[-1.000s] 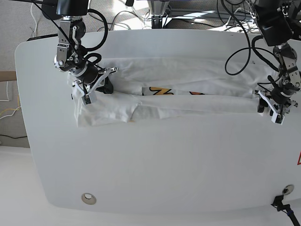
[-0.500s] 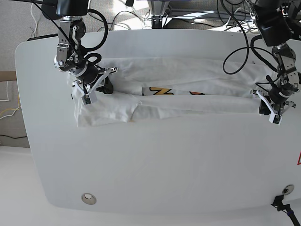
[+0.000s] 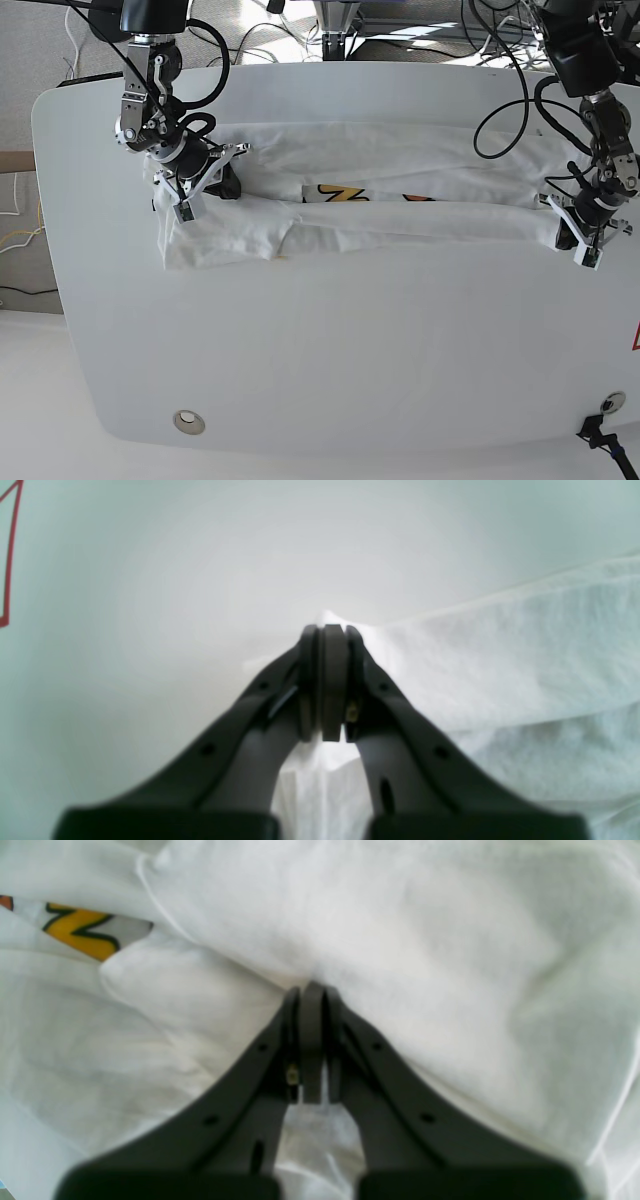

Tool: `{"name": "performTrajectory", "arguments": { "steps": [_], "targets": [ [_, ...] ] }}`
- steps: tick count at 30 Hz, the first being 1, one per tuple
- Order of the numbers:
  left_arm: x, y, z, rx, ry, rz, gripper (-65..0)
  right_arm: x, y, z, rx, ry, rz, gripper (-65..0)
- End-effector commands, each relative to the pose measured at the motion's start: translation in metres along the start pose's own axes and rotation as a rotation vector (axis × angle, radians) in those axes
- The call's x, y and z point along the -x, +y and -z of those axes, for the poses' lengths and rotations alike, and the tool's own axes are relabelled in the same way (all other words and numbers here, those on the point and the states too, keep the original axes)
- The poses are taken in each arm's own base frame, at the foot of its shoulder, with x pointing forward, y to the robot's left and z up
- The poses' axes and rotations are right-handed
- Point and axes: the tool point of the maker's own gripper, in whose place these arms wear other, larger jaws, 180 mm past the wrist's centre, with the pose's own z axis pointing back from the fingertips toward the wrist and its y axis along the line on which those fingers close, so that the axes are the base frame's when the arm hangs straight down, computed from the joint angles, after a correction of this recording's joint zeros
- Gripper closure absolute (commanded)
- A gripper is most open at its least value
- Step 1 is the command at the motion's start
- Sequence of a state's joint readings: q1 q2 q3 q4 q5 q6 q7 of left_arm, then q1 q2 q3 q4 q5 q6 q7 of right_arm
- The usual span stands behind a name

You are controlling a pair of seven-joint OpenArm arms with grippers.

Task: Fold the T-shirt properly
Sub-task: 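Grasp the folded edge with both grippers and smooth it flat, then pull the strip's end taut with the left gripper, right gripper holding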

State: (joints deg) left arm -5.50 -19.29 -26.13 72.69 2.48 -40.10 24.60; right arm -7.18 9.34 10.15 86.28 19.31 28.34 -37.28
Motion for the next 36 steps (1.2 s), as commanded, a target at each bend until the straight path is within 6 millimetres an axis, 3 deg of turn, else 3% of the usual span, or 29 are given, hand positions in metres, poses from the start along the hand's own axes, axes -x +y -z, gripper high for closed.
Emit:
{"name": "performTrajectory", "arguments": {
  "steps": [1, 6, 14, 25, 28, 33, 36],
  "targets": [
    [-0.019, 0.013, -0.01, -0.033, -0.058, 0.025, 0.0, 0.014, -0.012, -0.002, 0.049, 0.076, -0.019, 0.0],
    [-0.018, 0.015, -0.035, -0.071, -0.072, 0.08, 0.0, 0.014, -0.012, -0.002, 0.052, 0.078, -0.022, 0.0],
    [0.018, 0.001, -0.062, -0.055, 0.006, 0.17, 0.0, 0.014, -0.012, -0.002, 0.054, 0.08, -0.024, 0.0],
    [0.033, 0.001, -0.062, -0.046, 0.047, 0.173, 0.0, 0.017, -0.012, -0.003, 0.051, 0.083, -0.019, 0.0],
    [0.042, 0.01, -0.062, -0.049, 0.081, 0.18, 0.0, 0.017, -0.012, -0.003, 0.052, 0.086, -0.02, 0.0],
    [0.047, 0.025, -0.066, -0.061, 0.113, 0.201, -32.1, 0.015, -0.012, -0.002, 0.054, 0.083, -0.024, 0.0],
    [0.046, 0.034, -0.067, -0.074, 0.12, 0.209, -38.5, 0.014, -0.012, -0.002, 0.05, 0.08, -0.019, 0.0]
  ]
}}
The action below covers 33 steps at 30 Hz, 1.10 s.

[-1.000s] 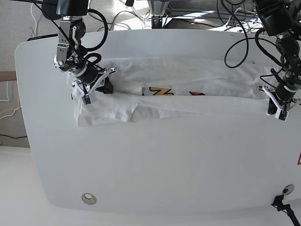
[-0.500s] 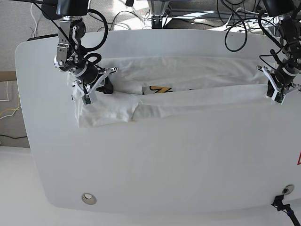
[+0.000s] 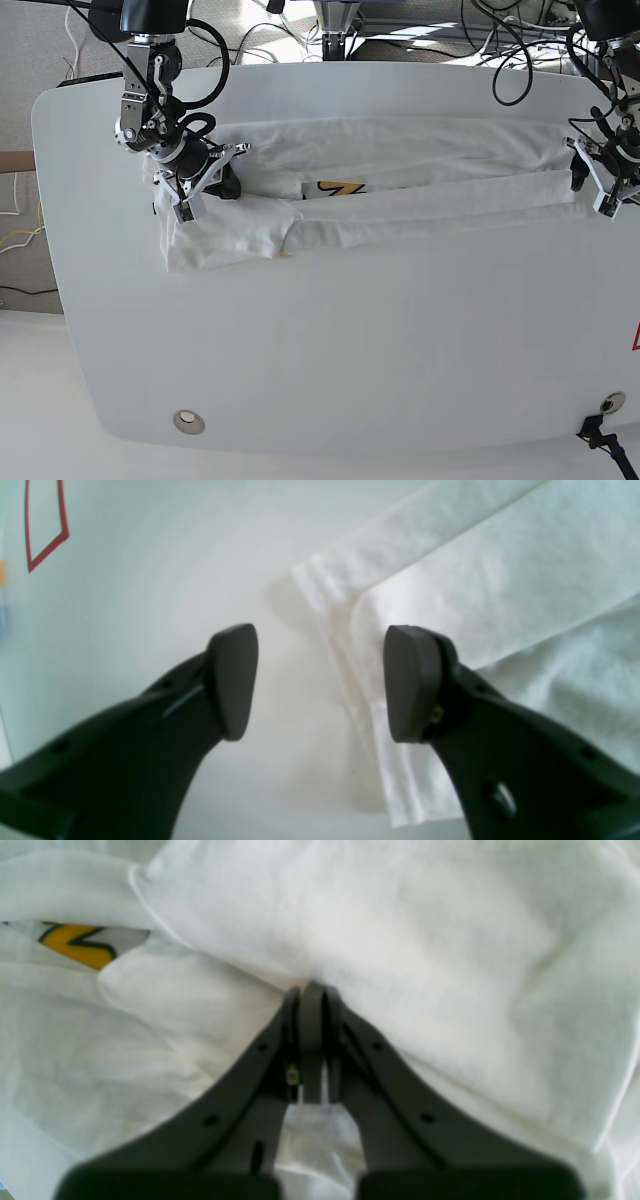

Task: Fold the T-shirt properly
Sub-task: 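Pull the strip's end taut with the left gripper, right gripper holding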

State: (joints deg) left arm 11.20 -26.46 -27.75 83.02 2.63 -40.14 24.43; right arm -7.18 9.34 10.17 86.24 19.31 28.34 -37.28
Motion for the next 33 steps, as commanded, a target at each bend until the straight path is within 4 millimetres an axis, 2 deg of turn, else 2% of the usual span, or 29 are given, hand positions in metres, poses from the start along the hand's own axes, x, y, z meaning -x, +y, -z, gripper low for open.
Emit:
{"name": "performTrajectory", "arguments": {
  "steps": [1, 3, 5, 8, 10, 12, 15, 17, 20, 22, 24, 26, 28, 32, 33],
  "targets": [
    [-0.016, 0.02, -0.008, -0.038, -0.042, 0.025, -38.2, 0.013, -0.012, -0.002, 0.05, 0.078, -0.021, 0.0],
    [-0.031, 0.031, -0.013, -0.067, -0.078, 0.034, -38.3, 0.012, -0.011, -0.002, 0.048, 0.073, -0.021, 0.0],
    [-0.052, 0.05, -0.022, -0.127, -0.136, 0.021, -38.3, 0.001, -0.011, -0.002, 0.049, 0.05, -0.032, 0.0],
    [-0.074, 0.048, -0.02, -0.141, -0.203, -0.018, -38.3, -0.027, -0.006, -0.009, 0.052, -0.016, -0.075, 0.0],
    [-0.081, 0.042, -0.017, -0.133, -0.225, -0.034, -38.3, -0.046, -0.001, -0.016, 0.054, -0.064, -0.108, 0.0],
    [-0.082, 0.034, -0.013, -0.12, -0.232, -0.054, -38.3, -0.064, 0.005, -0.024, 0.056, -0.115, -0.143, -5.9],
    [-0.078, 0.025, -0.008, -0.102, -0.215, -0.1, -38.3, -0.082, 0.014, -0.034, 0.052, -0.165, -0.181, -7.5],
    [-0.074, 0.03, -0.011, -0.101, -0.214, -0.176, -38.3, -0.085, 0.018, -0.035, 0.047, -0.176, -0.191, -7.8],
    [-0.046, 0.037, -0.011, -0.064, -0.174, -0.35, -38.3, -0.084, 0.029, -0.026, 0.021, -0.167, -0.185, -8.8],
    [-0.031, 0.039, -0.011, -0.038, -0.162, -0.455, -38.3, -0.074, 0.027, -0.018, 0.013, -0.141, -0.159, -14.8],
    [-0.024, 0.042, -0.015, -0.02, -0.136, -0.482, -38.8, -0.069, 0.029, -0.011, 0.003, -0.129, -0.13, -21.0],
    [-0.018, 0.035, -0.016, 0.01, -0.11, -0.503, -38.8, -0.068, 0.028, -0.01, 0.004, -0.125, -0.128, -23.1],
    [-0.006, 0.029, -0.016, 0.025, -0.066, -0.504, -38.9, -0.068, 0.029, -0.01, -0.001, -0.126, -0.129, -22.6],
    [0.006, 0.021, -0.016, 0.043, -0.001, -0.502, -39.0, -0.058, 0.025, -0.004, -0.001, -0.095, -0.111, -10.9],
    [0.008, 0.02, -0.016, 0.047, 0.012, -0.502, -39.0, -0.057, 0.024, -0.001, -0.001, -0.089, -0.106, -10.9]
  ]
}}
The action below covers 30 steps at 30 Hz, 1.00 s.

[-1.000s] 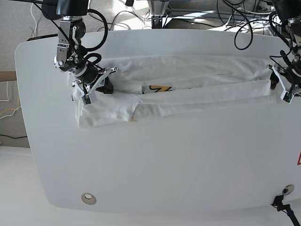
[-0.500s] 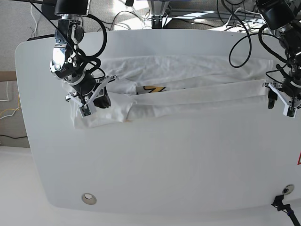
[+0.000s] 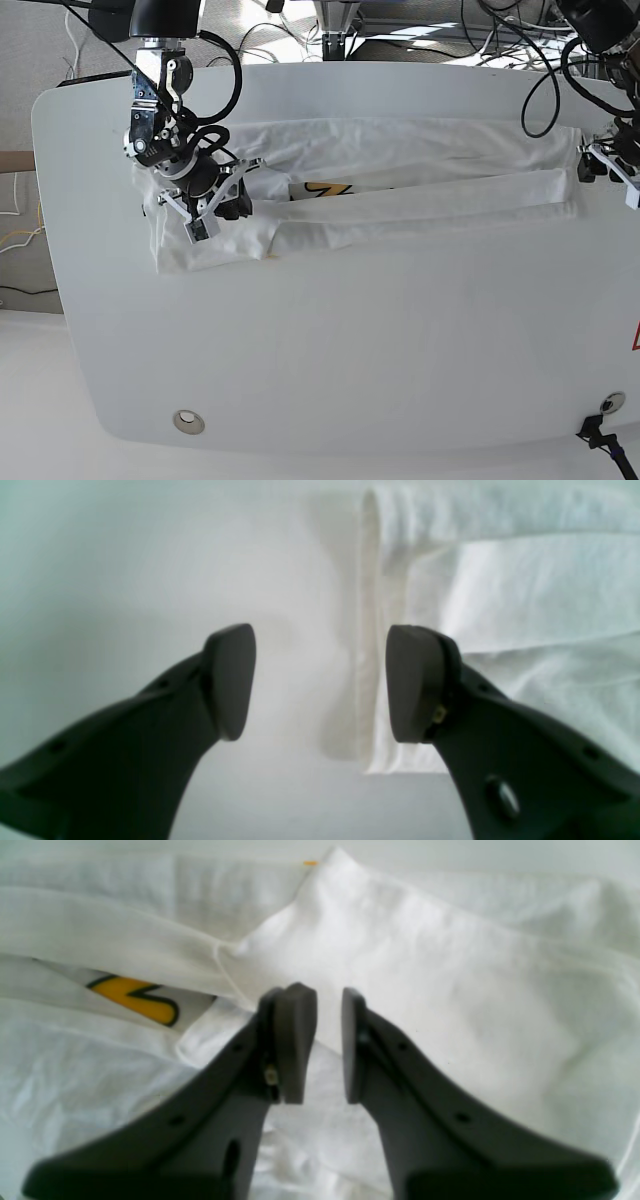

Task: Fold the T-shirt properly
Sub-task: 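Pull the strip's end taut with the left gripper, right gripper holding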

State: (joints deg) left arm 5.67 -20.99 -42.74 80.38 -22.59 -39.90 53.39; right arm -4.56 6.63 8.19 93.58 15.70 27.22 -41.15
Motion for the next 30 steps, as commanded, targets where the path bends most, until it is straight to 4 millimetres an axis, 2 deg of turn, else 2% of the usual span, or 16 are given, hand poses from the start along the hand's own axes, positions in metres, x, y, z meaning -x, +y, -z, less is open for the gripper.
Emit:
{"name": "performTrajectory", "arguments": {
  "steps": [1, 2, 6, 8, 13, 17, 24, 30],
  "targets": [
    [-0.02, 0.006, -0.007, -0.009, -0.052, 0.016, -39.2, -0.01, -0.003, 0.002, -0.003, -0.027, 0.0, -12.4],
    [-0.016, 0.006, -0.007, -0.009, -0.038, 0.016, -40.4, -0.008, -0.005, 0.003, 0.0, -0.022, 0.006, -15.2],
    [-0.011, 0.005, -0.006, -0.006, -0.028, 0.015, -54.5, -0.005, -0.005, 0.002, 0.002, -0.017, 0.011, -29.9],
    [-0.011, 0.003, -0.006, -0.003, -0.028, 0.014, -56.3, -0.005, -0.005, 0.002, -0.001, -0.017, 0.008, -34.1],
    [-0.006, -0.01, 0.002, 0.025, -0.022, 0.006, -56.3, -0.003, -0.003, 0.002, -0.005, -0.014, 0.01, -34.2],
    [-0.002, -0.035, 0.014, 0.08, -0.006, 0.024, -56.3, -0.001, -0.003, 0.002, -0.006, -0.012, 0.013, -34.2],
    [0.004, -0.065, 0.026, 0.145, 0.017, 0.043, -56.3, 0.0, -0.005, 0.002, -0.001, -0.008, 0.013, -34.2],
    [0.004, -0.068, 0.027, 0.151, 0.015, 0.041, -55.5, 0.0, -0.005, 0.002, -0.003, -0.008, 0.015, -34.2]
  ]
}}
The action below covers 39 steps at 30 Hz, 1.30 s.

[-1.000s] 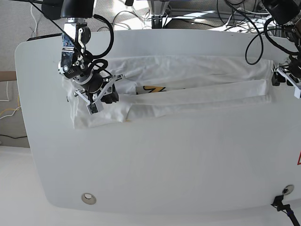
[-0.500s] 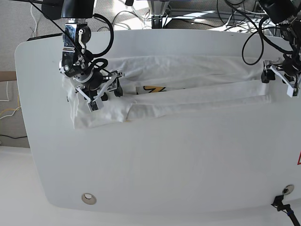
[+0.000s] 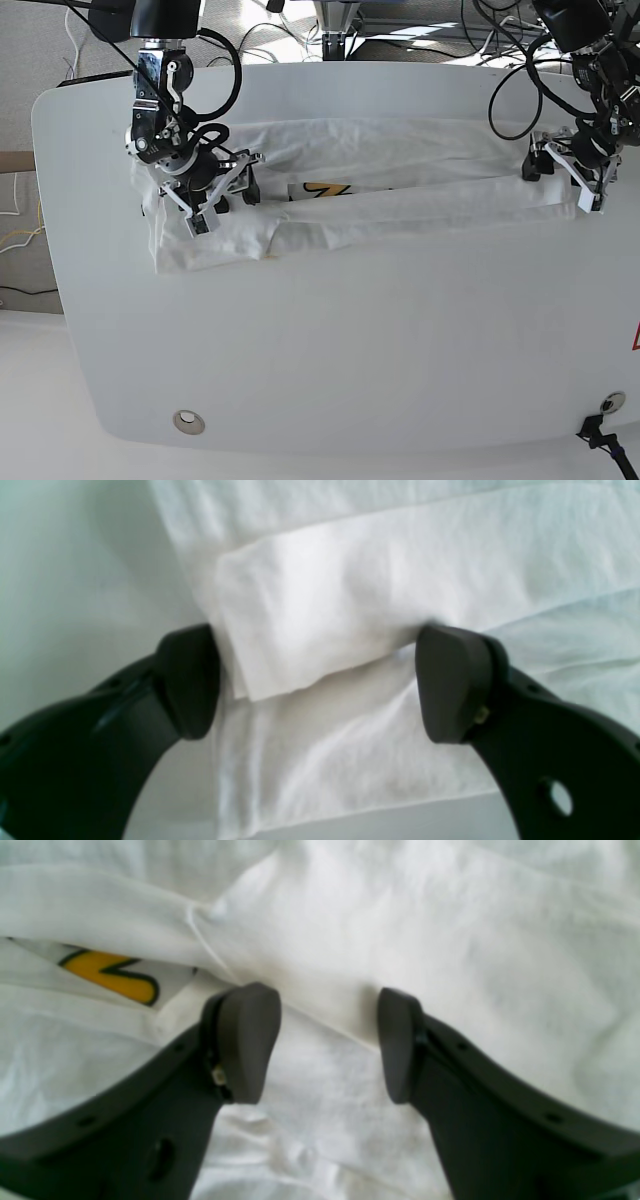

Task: Fold the T-shirt properly
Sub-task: 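Pull the strip's end taut with the left gripper, right gripper holding, then grasp the strip's end with the left gripper and fold it toward the right gripper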

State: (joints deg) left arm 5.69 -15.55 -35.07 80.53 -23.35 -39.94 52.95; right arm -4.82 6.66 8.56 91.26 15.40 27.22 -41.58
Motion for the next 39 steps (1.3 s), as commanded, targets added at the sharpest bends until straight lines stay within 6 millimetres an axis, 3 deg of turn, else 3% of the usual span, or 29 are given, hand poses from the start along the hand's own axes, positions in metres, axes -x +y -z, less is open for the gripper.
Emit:
{"name": "performTrajectory", "arguments": {
  "steps": [1, 7, 13, 17, 27, 33, 39],
  "targets": [
    [-0.01, 0.004, -0.004, -0.01, -0.017, 0.02, -53.0, -0.017, 0.0, -0.002, -0.008, -0.055, -0.008, -34.2],
    [-0.019, 0.004, -0.004, -0.01, -0.037, 0.023, -23.9, -0.016, 0.0, -0.002, -0.01, -0.055, -0.006, -34.2],
    [-0.027, 0.002, -0.004, -0.006, -0.055, 0.024, 0.0, -0.01, 0.001, -0.003, -0.012, -0.044, 0.0, -34.2],
    [-0.038, -0.022, 0.001, 0.032, -0.07, 0.084, 0.0, -0.01, 0.002, -0.003, -0.014, -0.043, 0.001, -34.2],
    [-0.072, -0.164, -0.004, 0.248, -0.189, 0.353, 0.0, -0.01, 0.003, -0.002, -0.014, -0.042, 0.003, -34.2],
    [-0.068, -0.233, -0.002, 0.397, -0.202, 0.41, 0.0, 0.0, 0.001, 0.002, -0.016, -0.018, 0.02, -34.2],
    [-0.064, -0.279, 0.0, 0.5, -0.212, 0.399, 0.0, -0.001, 0.001, 0.003, -0.017, -0.035, 0.026, -34.2]
  ]
}}
